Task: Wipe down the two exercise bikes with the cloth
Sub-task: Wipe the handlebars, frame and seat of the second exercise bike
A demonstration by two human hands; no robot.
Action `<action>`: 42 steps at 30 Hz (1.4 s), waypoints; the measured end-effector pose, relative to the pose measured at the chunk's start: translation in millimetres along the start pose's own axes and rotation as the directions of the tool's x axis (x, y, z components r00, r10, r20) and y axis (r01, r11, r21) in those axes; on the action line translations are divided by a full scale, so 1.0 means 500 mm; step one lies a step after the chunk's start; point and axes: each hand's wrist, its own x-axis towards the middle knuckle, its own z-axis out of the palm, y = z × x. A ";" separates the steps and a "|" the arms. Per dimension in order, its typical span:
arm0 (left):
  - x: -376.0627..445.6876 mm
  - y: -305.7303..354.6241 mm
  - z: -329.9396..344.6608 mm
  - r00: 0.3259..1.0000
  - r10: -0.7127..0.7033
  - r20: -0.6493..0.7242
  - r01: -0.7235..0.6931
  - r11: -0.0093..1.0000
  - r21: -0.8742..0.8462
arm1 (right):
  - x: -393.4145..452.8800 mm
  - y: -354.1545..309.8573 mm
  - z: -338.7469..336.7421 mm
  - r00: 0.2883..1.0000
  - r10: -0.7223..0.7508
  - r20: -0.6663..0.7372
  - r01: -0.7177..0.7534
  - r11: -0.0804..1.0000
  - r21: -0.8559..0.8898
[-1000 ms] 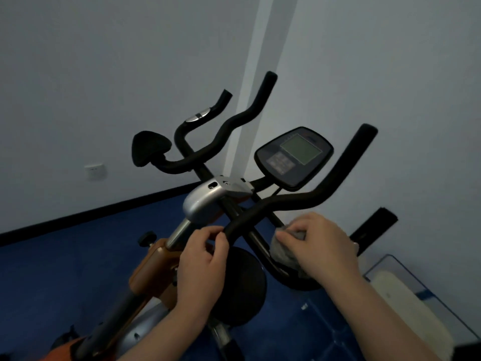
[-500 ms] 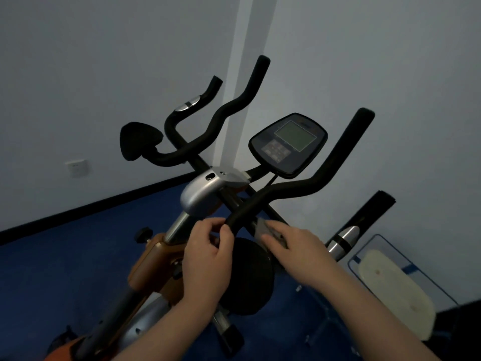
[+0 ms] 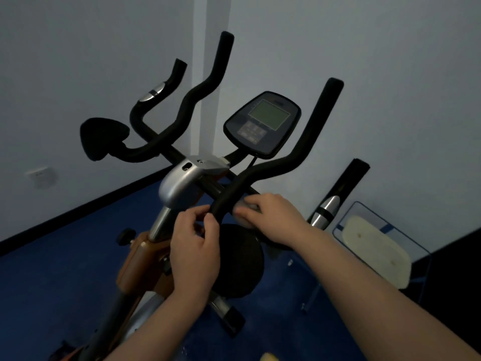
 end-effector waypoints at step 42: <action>-0.090 0.089 0.251 0.983 0.156 0.095 -0.172 0.967 0.190 | -0.068 0.318 -0.141 0.538 -0.734 -0.415 0.458 0.668 -0.587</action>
